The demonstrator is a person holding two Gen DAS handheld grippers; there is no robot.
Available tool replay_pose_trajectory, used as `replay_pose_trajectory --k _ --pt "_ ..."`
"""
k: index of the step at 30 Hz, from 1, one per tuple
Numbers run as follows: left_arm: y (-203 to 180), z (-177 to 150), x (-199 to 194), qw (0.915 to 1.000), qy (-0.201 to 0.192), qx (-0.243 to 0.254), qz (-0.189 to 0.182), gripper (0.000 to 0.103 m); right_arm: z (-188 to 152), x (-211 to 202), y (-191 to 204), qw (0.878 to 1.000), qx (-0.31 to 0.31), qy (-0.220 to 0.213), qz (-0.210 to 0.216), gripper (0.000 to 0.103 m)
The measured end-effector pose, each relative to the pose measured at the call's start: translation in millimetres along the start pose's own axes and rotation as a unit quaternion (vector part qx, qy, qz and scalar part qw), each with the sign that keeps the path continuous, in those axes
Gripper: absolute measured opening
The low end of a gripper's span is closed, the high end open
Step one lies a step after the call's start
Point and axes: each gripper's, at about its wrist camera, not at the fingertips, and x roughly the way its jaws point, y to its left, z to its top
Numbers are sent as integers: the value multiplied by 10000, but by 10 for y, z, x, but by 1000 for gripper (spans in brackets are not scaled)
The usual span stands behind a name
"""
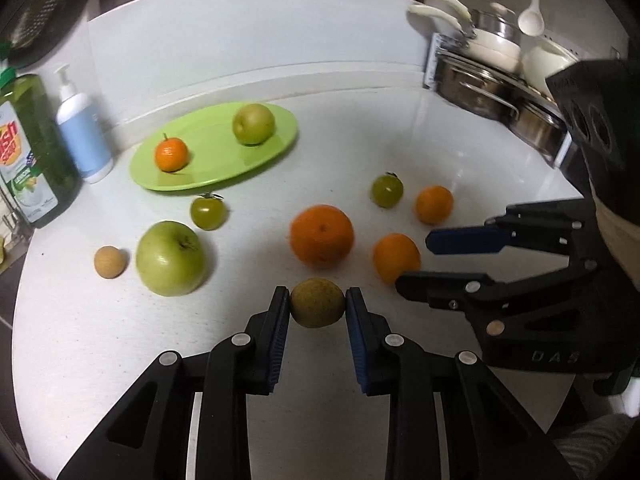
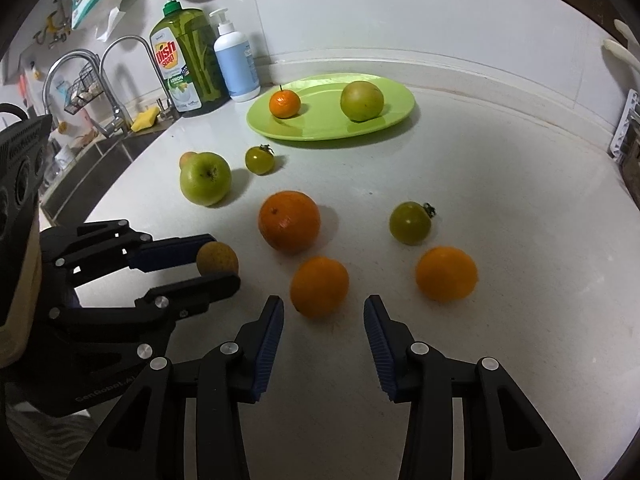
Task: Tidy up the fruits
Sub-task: 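Close the left tool on the kiwi while the right tool grasps the tangerine, then carry the kiwi with the left tool while the right tool carries the tangerine to the plate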
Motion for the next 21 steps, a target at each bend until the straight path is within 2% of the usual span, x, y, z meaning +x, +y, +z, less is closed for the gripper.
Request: replay_pose_trajectory --k 8,12,21 --pt "105 23 20 9994 52 -237 259 29 79 130 22 9997 227 -8 -5 39" --pt "114 14 28 9992 77 -284 281 29 79 193 8 9995 320 61 -34 35" --pt "133 17 -14 9990 45 -310 304 29 53 187 48 9994 344 70 -81 34"
